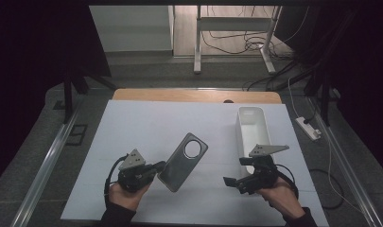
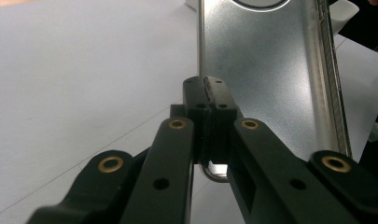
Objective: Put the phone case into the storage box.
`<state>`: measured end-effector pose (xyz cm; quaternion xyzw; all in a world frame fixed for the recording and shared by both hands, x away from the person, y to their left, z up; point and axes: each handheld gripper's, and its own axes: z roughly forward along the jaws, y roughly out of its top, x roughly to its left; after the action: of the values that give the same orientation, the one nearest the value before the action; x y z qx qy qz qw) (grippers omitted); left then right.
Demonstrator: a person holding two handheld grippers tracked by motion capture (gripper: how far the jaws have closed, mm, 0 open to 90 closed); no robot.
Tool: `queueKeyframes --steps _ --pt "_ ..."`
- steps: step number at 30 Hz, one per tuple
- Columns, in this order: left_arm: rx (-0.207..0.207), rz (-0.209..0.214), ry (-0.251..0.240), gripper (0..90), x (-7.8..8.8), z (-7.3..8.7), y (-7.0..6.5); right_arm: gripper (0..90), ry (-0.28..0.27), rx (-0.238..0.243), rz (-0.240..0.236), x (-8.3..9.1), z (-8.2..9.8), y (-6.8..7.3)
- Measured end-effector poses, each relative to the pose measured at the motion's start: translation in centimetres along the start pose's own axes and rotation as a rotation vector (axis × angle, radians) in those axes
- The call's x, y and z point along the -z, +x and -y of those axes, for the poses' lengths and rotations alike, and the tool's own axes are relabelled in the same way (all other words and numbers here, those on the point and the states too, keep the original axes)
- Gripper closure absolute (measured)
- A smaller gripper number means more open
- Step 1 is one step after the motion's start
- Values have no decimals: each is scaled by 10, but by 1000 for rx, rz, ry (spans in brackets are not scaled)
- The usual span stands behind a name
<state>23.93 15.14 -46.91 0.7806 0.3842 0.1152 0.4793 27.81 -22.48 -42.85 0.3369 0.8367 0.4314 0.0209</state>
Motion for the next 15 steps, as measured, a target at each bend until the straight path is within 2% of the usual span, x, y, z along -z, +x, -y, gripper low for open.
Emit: queueKeyframes --steps 10,15 --pt "-11 -15 6 891 -5 -1 -2 0 17 -50 -49 -22 -8 3" --pt "-25 -17 13 891 -10 -1 -6 0 18 -86 -93 -34 -12 6"
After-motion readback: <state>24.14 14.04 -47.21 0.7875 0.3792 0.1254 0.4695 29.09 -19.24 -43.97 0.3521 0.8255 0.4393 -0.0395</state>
